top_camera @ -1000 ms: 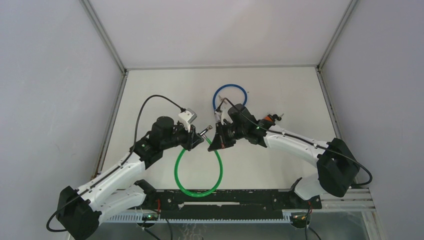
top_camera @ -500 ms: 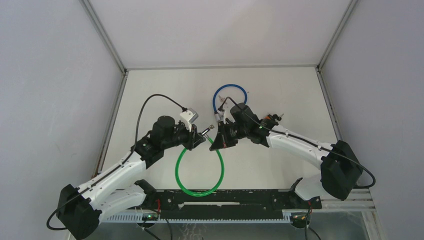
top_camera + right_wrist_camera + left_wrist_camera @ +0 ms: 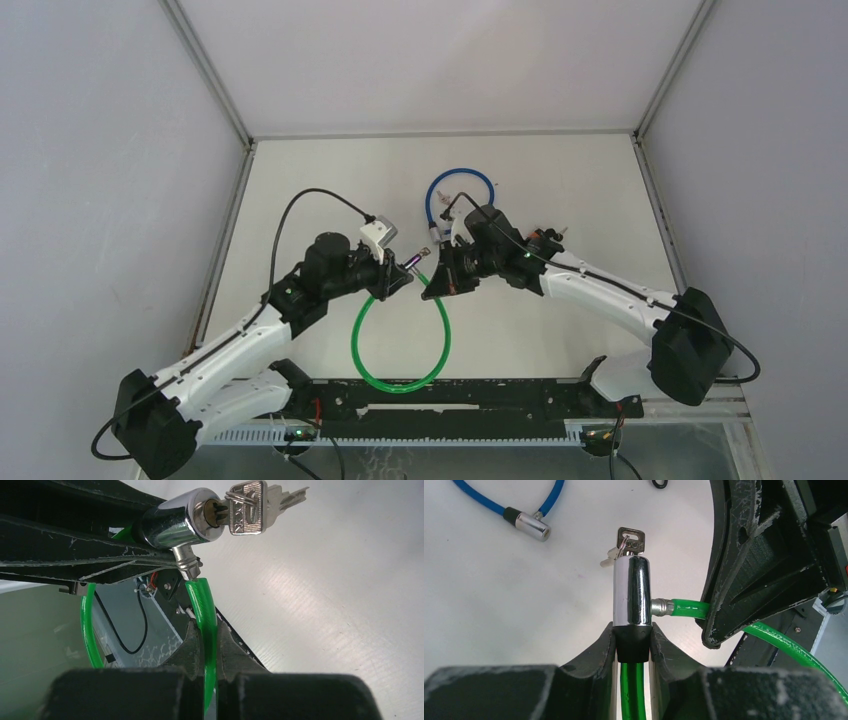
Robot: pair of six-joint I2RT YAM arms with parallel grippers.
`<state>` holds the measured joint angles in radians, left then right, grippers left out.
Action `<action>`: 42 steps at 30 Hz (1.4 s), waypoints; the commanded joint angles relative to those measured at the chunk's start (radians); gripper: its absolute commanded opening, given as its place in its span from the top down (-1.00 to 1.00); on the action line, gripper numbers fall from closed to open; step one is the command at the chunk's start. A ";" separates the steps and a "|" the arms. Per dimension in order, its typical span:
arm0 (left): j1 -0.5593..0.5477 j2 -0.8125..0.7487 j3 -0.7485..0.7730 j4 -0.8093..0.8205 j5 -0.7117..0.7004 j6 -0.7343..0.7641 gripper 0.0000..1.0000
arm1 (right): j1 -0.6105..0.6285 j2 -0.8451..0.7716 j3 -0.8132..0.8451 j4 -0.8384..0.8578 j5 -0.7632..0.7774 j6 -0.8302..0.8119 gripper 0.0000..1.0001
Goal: Lock with the key
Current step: Lock the lock.
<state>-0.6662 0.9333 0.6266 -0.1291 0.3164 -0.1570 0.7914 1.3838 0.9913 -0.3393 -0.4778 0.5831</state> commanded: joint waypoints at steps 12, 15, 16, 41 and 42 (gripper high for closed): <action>-0.124 -0.077 0.029 0.028 0.341 -0.019 1.00 | -0.046 0.045 0.112 0.380 0.098 0.133 1.00; -0.124 -0.095 0.025 0.020 0.350 -0.021 1.00 | -0.070 0.053 0.112 0.374 0.100 0.130 1.00; -0.124 -0.101 0.023 0.015 0.346 -0.017 1.00 | -0.076 0.051 0.112 0.370 0.102 0.130 1.00; -0.216 -0.078 0.022 0.037 0.419 0.017 1.00 | -0.083 -0.002 0.095 0.459 0.032 0.147 1.00; -0.220 -0.073 0.016 0.039 0.427 0.014 1.00 | -0.088 -0.004 0.101 0.454 0.034 0.141 1.00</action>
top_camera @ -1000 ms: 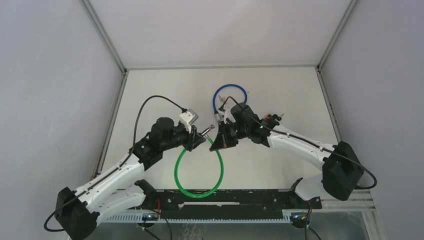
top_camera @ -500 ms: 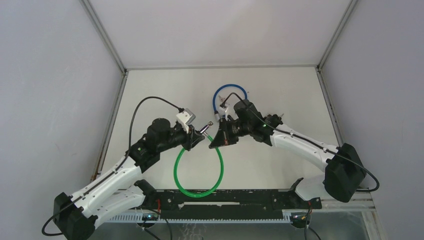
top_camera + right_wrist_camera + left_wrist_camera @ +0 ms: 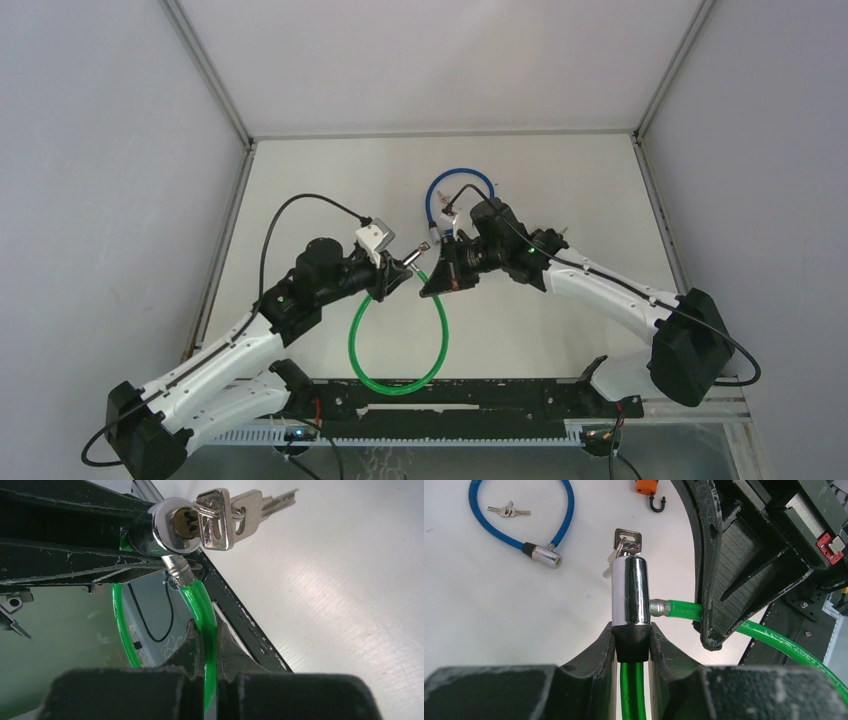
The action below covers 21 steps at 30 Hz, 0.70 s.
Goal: Lock with the key
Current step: Lock the lock.
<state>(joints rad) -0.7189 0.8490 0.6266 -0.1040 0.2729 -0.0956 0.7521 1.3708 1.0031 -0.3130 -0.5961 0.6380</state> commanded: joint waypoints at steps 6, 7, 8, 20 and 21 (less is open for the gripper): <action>-0.174 -0.015 -0.009 0.076 0.499 -0.083 1.00 | -0.074 0.031 0.122 0.400 0.145 0.060 1.00; -0.174 -0.021 -0.002 0.085 0.509 -0.088 1.00 | -0.073 0.040 0.128 0.397 0.144 0.058 1.00; -0.174 -0.029 -0.001 0.096 0.516 -0.095 1.00 | -0.073 0.049 0.128 0.398 0.142 0.056 1.00; -0.173 -0.090 -0.021 -0.003 0.228 0.009 1.00 | -0.054 -0.053 0.108 0.360 0.144 0.059 1.00; -0.169 -0.094 -0.029 0.010 0.213 0.002 1.00 | -0.053 -0.063 0.102 0.356 0.146 0.060 1.00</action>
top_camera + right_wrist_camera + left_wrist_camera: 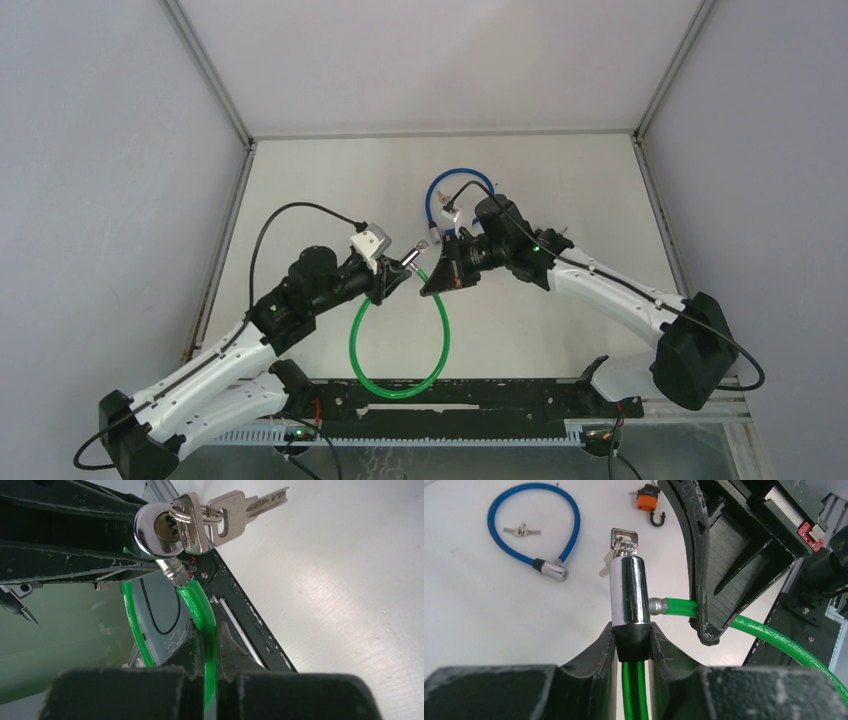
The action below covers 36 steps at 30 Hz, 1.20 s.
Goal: Lock with the key
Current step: Lock the lock.
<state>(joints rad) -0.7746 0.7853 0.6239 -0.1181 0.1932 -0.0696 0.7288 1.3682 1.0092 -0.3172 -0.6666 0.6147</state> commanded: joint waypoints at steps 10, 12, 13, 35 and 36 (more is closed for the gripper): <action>-0.015 -0.121 -0.085 0.192 0.326 -0.119 1.00 | 0.012 -0.084 0.017 0.360 0.223 0.070 1.00; -0.003 -0.137 -0.088 0.206 0.341 -0.131 1.00 | 0.021 -0.079 0.002 0.370 0.219 0.069 1.00; 0.002 -0.143 -0.088 0.213 0.347 -0.137 1.00 | 0.026 -0.076 -0.002 0.371 0.223 0.067 1.00; 0.016 -0.102 -0.070 0.179 0.513 -0.139 1.00 | 0.046 -0.048 0.006 0.456 0.216 0.050 1.00; 0.007 -0.095 -0.073 0.180 0.515 -0.134 1.00 | 0.046 -0.053 0.014 0.461 0.215 0.049 1.00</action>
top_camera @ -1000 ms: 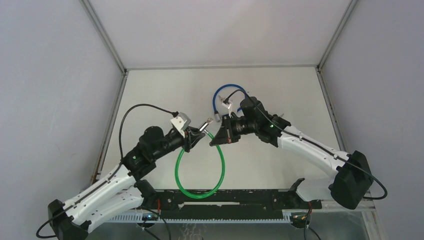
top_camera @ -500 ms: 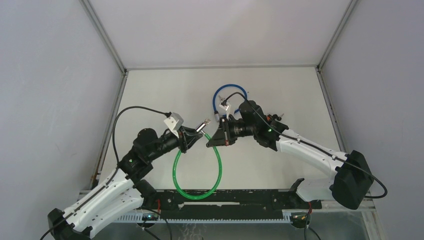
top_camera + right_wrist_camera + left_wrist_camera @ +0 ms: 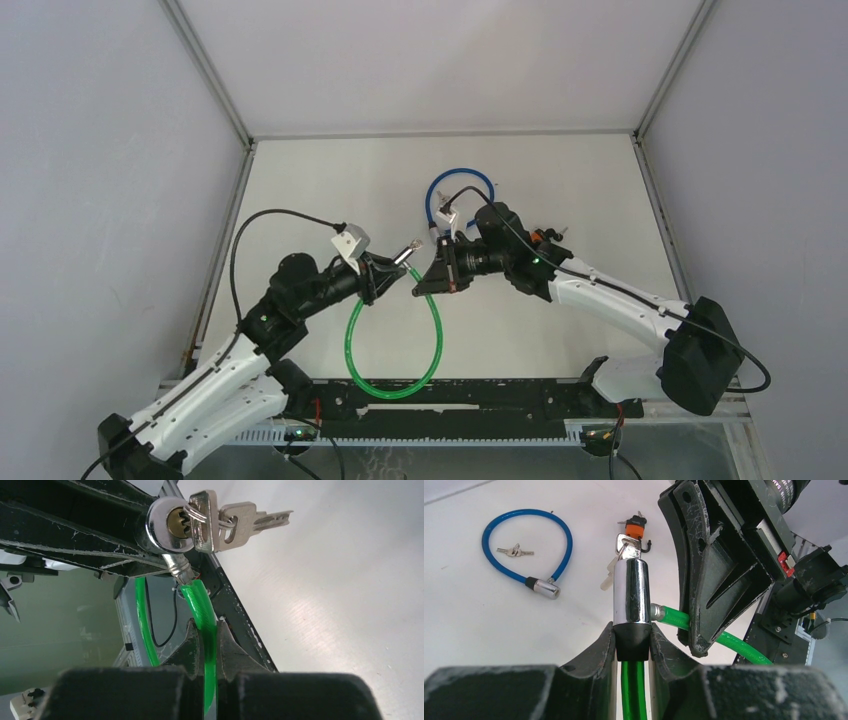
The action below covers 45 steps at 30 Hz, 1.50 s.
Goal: Lock with the key
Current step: Lock the lock.
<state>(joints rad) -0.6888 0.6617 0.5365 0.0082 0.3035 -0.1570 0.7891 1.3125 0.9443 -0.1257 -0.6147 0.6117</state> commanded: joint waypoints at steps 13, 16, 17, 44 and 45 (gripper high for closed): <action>-0.114 0.061 0.020 -0.002 0.439 -0.005 1.00 | -0.104 -0.026 0.115 0.245 0.178 -0.013 1.00; -0.114 0.069 0.026 -0.002 0.438 0.004 1.00 | -0.104 -0.040 0.115 0.256 0.143 -0.022 1.00; -0.114 0.078 0.028 -0.002 0.440 0.002 1.00 | -0.098 -0.035 0.116 0.267 0.128 -0.020 1.00; -0.005 0.104 0.044 0.021 0.456 -0.073 1.00 | -0.088 -0.037 0.111 0.130 0.092 -0.072 0.04; -0.002 0.111 0.047 0.020 0.460 -0.075 1.00 | -0.088 -0.042 0.110 0.100 0.091 -0.078 -0.01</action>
<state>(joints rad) -0.6750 0.7601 0.5449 0.0330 0.4839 -0.1596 0.7338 1.3273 0.9771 -0.2028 -0.6369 0.5251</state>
